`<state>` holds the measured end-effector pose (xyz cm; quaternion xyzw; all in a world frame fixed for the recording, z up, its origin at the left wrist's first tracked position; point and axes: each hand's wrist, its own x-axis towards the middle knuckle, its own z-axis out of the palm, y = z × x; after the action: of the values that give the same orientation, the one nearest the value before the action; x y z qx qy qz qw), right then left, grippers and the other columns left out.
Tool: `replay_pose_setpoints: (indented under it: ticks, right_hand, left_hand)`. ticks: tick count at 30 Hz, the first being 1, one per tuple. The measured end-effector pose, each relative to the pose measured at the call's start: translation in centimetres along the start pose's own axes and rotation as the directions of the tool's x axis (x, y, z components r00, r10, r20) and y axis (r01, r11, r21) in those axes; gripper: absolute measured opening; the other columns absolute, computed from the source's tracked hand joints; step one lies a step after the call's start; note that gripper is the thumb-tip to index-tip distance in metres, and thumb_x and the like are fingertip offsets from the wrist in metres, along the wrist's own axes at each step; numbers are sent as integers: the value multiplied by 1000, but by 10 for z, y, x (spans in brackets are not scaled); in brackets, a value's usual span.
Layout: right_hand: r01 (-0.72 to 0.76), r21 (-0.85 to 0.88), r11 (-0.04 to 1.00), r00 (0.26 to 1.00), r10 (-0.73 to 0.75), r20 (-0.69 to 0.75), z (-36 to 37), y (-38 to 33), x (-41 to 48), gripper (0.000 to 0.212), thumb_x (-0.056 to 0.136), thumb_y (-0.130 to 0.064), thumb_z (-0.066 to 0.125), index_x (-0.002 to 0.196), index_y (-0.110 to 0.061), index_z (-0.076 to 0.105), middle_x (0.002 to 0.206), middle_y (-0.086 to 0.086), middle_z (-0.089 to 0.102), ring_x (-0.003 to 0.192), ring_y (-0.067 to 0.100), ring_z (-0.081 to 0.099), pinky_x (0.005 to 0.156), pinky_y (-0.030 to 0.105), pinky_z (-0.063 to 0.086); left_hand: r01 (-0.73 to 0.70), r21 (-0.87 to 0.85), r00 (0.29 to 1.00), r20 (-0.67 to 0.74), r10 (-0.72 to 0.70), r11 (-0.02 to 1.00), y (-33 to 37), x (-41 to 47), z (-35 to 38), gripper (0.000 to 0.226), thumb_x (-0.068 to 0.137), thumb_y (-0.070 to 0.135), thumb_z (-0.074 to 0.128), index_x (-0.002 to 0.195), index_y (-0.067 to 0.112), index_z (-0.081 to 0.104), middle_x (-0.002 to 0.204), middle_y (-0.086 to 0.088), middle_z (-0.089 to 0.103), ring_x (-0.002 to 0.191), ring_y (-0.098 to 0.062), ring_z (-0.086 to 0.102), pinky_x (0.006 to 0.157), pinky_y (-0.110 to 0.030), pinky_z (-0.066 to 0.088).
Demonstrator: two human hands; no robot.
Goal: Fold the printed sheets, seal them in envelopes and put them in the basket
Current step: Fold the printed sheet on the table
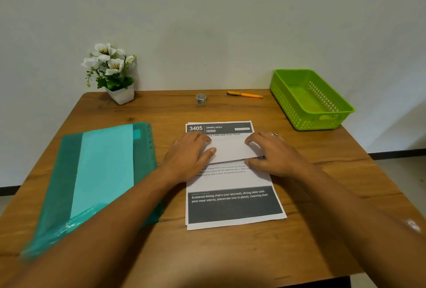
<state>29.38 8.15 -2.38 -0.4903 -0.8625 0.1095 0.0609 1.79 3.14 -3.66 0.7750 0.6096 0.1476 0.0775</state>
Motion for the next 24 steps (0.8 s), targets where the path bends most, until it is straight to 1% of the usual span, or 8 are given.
replay_pose_setpoints:
  ticks: [2,4,8,11,13,19,22,24]
  right_hand:
    - [1,-4,1000,999,-1,36,1,-3,0,71,86,-75,60,139,-28,52,144,-4,52,129,20,49,108,46,37]
    - [1,-21,1000,1000,-1,28,2,-13,1,74,90,-75,55,144,-24,50,148,0,50,133,22,46,111,46,34]
    - [74,-48,996,996,-76,-43,18,-52,13,59,104,-51,45,149,-13,45,156,8,46,143,25,41,117,44,29]
    - [103,-33,994,993,-105,-55,42,-72,22,51,106,-32,44,150,-6,44,157,15,44,146,30,39,121,45,29]
    - [83,-17,996,993,-84,-83,54,-76,22,50,106,-28,42,150,-5,44,159,15,43,149,30,36,123,45,28]
    - [-14,-51,999,1000,13,-20,51,-43,8,66,110,-48,24,165,-12,16,173,5,15,160,23,9,129,46,9]
    - [-113,-86,990,994,112,-7,43,-17,1,69,109,-52,19,166,-14,12,174,2,10,160,21,6,128,48,7]
    - [-131,-102,986,991,131,-8,43,-12,0,70,108,-53,16,166,-15,12,174,1,10,160,21,5,128,48,7]
  left_hand:
    - [17,66,998,55,-20,998,-1,0,4,55,105,54,36,150,23,42,156,-2,41,144,-20,34,119,-48,27]
    - [22,129,994,101,-35,991,-1,-1,8,61,105,54,35,157,22,32,164,-4,29,151,-24,23,123,-50,17]
    - [46,179,991,118,-68,983,3,-3,19,64,106,54,24,162,24,19,170,-7,12,157,-28,7,126,-56,7]
    - [55,212,986,140,-86,976,6,-4,23,64,107,54,17,164,24,11,172,-7,3,158,-30,0,126,-57,4]
    - [58,235,984,150,-96,970,8,-4,23,65,107,54,13,164,24,7,172,-8,0,158,-30,-2,126,-56,3]
    - [60,288,977,180,-115,956,12,-4,20,67,107,54,12,164,20,3,172,-9,-2,158,-31,-3,126,-55,4]
    - [103,321,969,179,-168,941,14,-6,19,72,106,55,11,164,14,4,172,-11,-1,158,-32,-3,126,-56,5]
    - [161,358,956,174,-235,920,23,-3,17,74,106,54,12,163,9,4,171,-14,0,158,-34,-4,126,-58,2]
